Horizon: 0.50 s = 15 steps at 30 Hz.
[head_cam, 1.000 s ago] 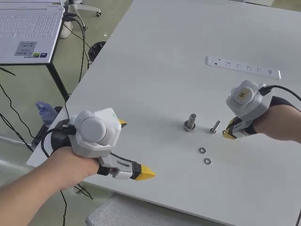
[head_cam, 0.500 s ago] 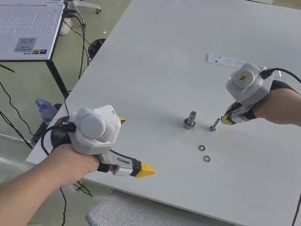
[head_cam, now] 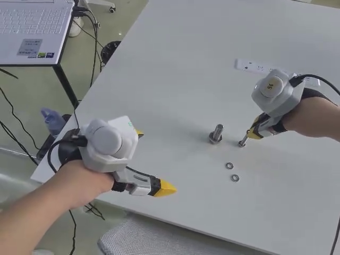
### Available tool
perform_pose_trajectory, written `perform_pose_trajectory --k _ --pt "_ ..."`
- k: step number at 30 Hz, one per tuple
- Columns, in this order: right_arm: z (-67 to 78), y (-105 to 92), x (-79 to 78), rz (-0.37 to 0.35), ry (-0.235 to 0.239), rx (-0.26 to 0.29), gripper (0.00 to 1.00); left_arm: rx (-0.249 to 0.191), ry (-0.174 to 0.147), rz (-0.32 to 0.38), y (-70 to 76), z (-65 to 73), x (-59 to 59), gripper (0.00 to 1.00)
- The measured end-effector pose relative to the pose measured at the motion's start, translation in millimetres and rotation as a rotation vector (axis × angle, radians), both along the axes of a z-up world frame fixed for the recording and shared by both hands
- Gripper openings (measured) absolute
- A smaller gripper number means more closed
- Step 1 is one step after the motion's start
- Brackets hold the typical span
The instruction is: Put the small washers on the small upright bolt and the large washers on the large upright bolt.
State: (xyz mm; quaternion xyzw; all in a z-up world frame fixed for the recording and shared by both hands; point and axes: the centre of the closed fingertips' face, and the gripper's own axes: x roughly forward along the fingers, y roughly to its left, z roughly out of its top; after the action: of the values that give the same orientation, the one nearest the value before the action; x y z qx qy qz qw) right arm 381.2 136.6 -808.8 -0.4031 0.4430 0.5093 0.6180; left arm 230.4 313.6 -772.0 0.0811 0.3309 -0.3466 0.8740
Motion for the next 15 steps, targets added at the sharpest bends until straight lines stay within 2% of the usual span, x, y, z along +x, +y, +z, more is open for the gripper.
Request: perform_pose_trajectory --k 15 --pt "-6.0 0.8 -0.6 0.008 0.009 -0.013 0.12 -0.001 0.016 -0.004 -0.6 -2.6 -2.1 0.91"
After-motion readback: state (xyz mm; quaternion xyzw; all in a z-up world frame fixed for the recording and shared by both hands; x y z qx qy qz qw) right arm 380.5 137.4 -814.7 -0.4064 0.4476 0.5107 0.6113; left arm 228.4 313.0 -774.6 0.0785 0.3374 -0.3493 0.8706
